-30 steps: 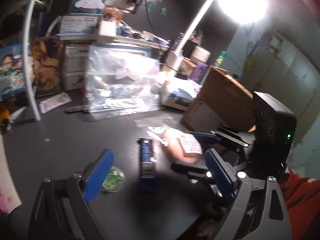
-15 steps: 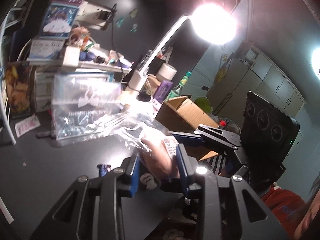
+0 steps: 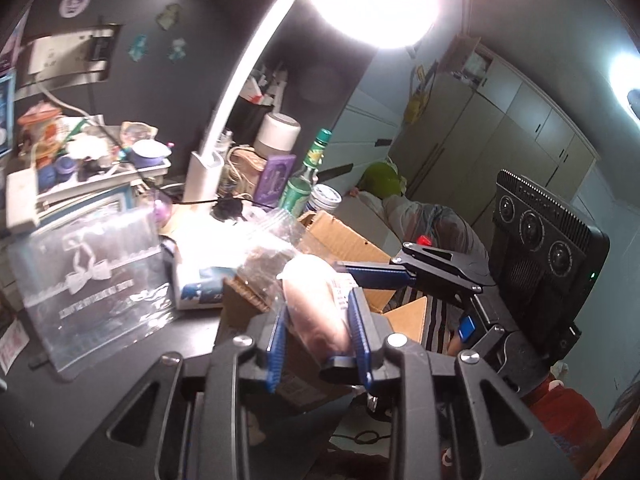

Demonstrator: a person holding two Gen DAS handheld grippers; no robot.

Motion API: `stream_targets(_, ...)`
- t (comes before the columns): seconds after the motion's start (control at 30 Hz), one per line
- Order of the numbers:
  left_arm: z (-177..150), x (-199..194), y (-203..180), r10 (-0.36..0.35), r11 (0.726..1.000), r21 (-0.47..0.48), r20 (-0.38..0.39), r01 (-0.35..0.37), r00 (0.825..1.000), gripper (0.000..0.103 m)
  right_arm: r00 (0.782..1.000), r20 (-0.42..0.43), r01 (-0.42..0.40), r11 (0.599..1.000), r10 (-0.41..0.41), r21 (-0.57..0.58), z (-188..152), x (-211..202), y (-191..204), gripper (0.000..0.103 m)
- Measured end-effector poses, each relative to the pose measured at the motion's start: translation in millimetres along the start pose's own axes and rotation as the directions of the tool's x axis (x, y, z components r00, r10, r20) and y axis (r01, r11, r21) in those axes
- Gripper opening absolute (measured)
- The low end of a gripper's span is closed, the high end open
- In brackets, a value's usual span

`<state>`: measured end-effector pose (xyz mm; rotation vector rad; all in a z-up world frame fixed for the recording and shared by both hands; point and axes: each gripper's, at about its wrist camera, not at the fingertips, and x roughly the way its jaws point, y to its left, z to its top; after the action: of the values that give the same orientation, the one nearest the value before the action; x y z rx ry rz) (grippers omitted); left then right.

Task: Organize objects
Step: 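Lower the bagged pink item into the box and release it, then grasp the small white figure on the desk with the right gripper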

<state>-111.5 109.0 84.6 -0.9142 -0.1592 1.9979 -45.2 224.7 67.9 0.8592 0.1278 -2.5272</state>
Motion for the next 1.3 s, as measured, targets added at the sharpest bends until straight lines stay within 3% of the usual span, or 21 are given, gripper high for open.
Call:
stream_targets(0.13,13,36,-12,0.0,1.0,0.019,-0.068,0.001,0.998,0.027,0.999,-0.025,0.024,0.999,-0.023,0.046,-8,-8,-28,0.064)
stream_targets(0.43,9,90,-25,0.061,0.996,0.07,-0.203,-0.048,0.977,0.027,0.991,-0.131,0.05,0.995,-0.037,0.091,-33,-3,-65,0.064)
stream_targets(0.5,8,95,-27,0.084,0.994,0.089,-0.219,-0.066,0.972,0.036,0.988,-0.152,0.053,0.995,-0.039,0.088,-37,-1,-68,0.065)
stream_targets(0.6,8,96,-31,0.121,0.988,0.117,-0.217,-0.098,0.969,0.059,0.981,-0.183,0.071,0.996,-0.059,0.06,-42,3,-69,0.067)
stream_targets(0.7,8,93,-33,0.129,0.987,0.123,-0.211,-0.105,0.969,0.073,0.976,-0.199,0.093,0.995,-0.085,0.032,-47,5,-68,0.077)
stream_targets(0.8,7,89,-35,0.141,0.984,0.134,-0.204,-0.115,0.969,0.079,0.976,-0.196,0.102,0.994,-0.093,0.036,-48,3,-71,0.078)
stream_targets(1.13,1,66,-39,0.148,0.982,0.143,-0.153,-0.126,0.977,0.083,0.976,-0.179,0.135,0.989,-0.122,0.059,-49,-6,-72,0.078)
stream_targets(1.3,-5,26,-30,0.174,0.978,0.131,-0.067,-0.164,0.982,0.083,0.989,-0.09,0.126,0.991,-0.122,0.05,-48,-23,-50,0.078)
